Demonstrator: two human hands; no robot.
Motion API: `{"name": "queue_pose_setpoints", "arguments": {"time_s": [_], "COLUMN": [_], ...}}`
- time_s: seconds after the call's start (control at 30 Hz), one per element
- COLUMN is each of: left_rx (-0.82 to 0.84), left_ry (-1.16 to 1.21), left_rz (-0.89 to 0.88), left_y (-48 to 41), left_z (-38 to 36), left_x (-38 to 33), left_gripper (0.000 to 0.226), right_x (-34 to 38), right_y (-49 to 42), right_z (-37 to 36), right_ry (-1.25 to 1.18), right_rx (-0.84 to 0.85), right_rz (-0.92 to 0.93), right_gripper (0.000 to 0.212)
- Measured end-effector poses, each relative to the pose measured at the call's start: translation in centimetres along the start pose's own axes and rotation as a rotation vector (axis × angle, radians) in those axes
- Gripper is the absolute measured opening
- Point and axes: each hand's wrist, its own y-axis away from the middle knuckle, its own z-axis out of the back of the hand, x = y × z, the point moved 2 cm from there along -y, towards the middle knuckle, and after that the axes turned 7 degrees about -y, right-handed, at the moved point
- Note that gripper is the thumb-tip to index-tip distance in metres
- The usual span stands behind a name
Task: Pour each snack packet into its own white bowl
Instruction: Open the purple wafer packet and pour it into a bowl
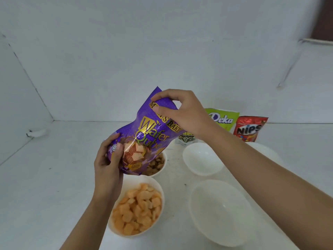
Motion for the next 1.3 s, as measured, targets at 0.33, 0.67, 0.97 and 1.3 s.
{"name": "queue_pose_setpoints", "arguments": {"time_s": [0.33,0.67,0.97,1.3], "left_rx": [0.066,0.214,0.286,0.421], "left_ry": [-0.091,-0.364,-0.469,-0.576], "left_rz": [0.003,0.026,0.037,0.001], "left_y": [4.7,5.7,6.5,7.3], "left_z": [-4.9,-4.1,-3.9,-4.3], "left_x": [0.4,-0.1,-0.4,-1.2], "left_gripper": [0.018,0.054,0.051,0.029], "right_x": [-2.1,-4.4,-7.0,-7.5], "right_y": [7.6,13.0,17.4,19.8], "right_z": [6.4,8.3,7.6,7.8], "right_ry": [-0.179,-0.261,-0.420,-0.364], "right_rx": [0.007,0.099,0.003,-0.014], "right_rz": [-0.080,-0.294,-0.415,-0.415], "right_gripper": [0.018,0.019,0.018,0.021]}}
